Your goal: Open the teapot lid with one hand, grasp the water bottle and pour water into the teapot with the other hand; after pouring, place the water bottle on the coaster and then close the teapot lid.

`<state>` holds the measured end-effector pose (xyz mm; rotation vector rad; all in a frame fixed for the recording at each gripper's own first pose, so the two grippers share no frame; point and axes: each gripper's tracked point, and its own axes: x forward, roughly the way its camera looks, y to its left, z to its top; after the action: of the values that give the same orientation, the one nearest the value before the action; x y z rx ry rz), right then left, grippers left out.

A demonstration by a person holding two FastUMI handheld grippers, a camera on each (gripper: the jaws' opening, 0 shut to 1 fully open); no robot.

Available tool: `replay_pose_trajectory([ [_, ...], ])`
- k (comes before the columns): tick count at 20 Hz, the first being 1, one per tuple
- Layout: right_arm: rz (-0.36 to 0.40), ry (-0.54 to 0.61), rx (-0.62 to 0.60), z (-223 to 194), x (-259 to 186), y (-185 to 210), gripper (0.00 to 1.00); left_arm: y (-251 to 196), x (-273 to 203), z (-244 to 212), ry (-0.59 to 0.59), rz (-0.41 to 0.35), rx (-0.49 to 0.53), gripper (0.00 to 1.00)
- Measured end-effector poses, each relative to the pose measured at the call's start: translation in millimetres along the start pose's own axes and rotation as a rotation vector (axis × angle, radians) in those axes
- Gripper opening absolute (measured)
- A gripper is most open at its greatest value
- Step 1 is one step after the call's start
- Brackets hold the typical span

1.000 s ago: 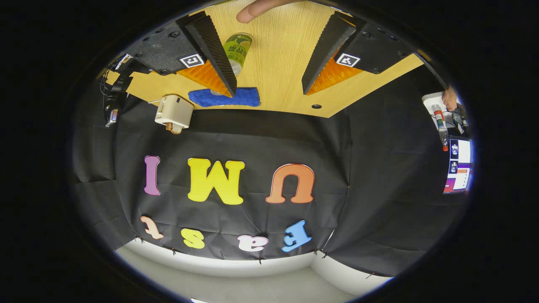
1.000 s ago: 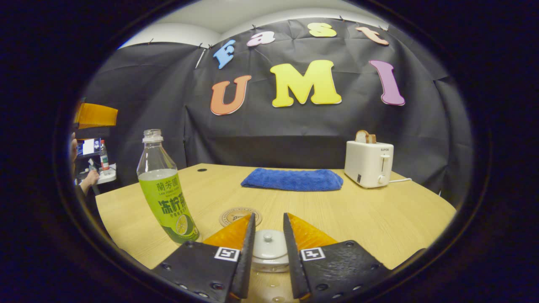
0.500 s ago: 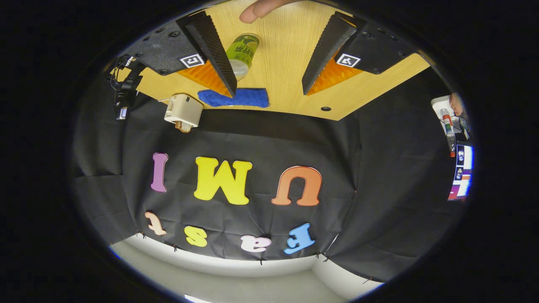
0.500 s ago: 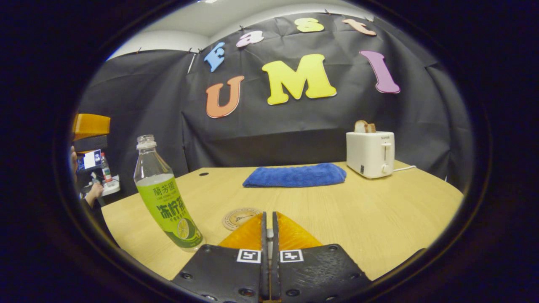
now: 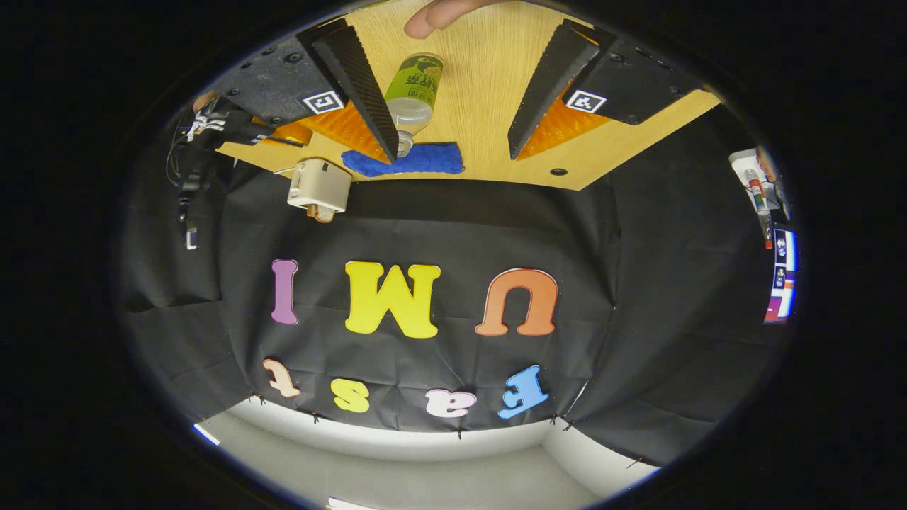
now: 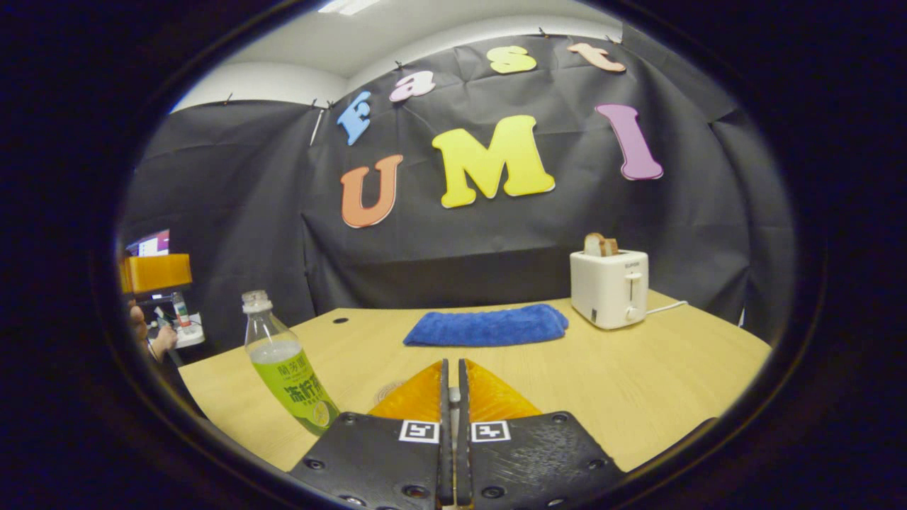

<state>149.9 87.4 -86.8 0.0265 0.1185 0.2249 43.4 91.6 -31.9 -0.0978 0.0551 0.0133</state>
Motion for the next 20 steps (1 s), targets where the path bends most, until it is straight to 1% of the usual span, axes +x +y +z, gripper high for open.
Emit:
replay_pose_trajectory([
  [4,-0.038,-0.020,0.011,23.9,-33.9,-33.3,0.02,-5.7,-1.2,3.1,-0.020,-0.007,0.002,0.97],
  [5,-0.054,-0.016,0.007,27.9,-41.9,-44.0,0.02,-9.8,-2.0,2.3,-0.024,-0.013,-0.015,0.97],
  [7,-0.093,-0.010,-0.004,33.4,-59.6,-68.1,0.02,-15.7,1.5,-4.3,-0.024,-0.025,-0.033,0.97],
  [9,-0.119,-0.029,0.001,43.0,-77.5,-86.0,0.02,-17.4,4.8,-17.7,-0.014,-0.025,-0.025,0.98],
  [11,-0.135,-0.052,0.020,48.9,-91.1,-99.6,0.02,-29.5,7.7,-28.9,-0.031,-0.069,-0.035,0.98],
  [12,-0.138,-0.061,0.021,48.7,-97.0,-103.1,0.02,-37.1,8.8,-34.1,-0.037,-0.101,-0.039,0.98],
  [14,-0.140,-0.062,0.014,51.4,-100.2,-107.5,0.02,-41.7,12.6,-49.2,-0.026,-0.111,-0.031,0.98],
  [18,-0.125,-0.056,0.019,50.2,-100.4,-106.1,0.02,-35.8,23.8,-73.1,0.003,-0.056,0.044,0.98],
  [20,-0.116,-0.046,0.016,47.1,-99.1,-104.3,0.02,-38.1,31.2,-85.6,0.018,-0.046,0.063,0.98],
])
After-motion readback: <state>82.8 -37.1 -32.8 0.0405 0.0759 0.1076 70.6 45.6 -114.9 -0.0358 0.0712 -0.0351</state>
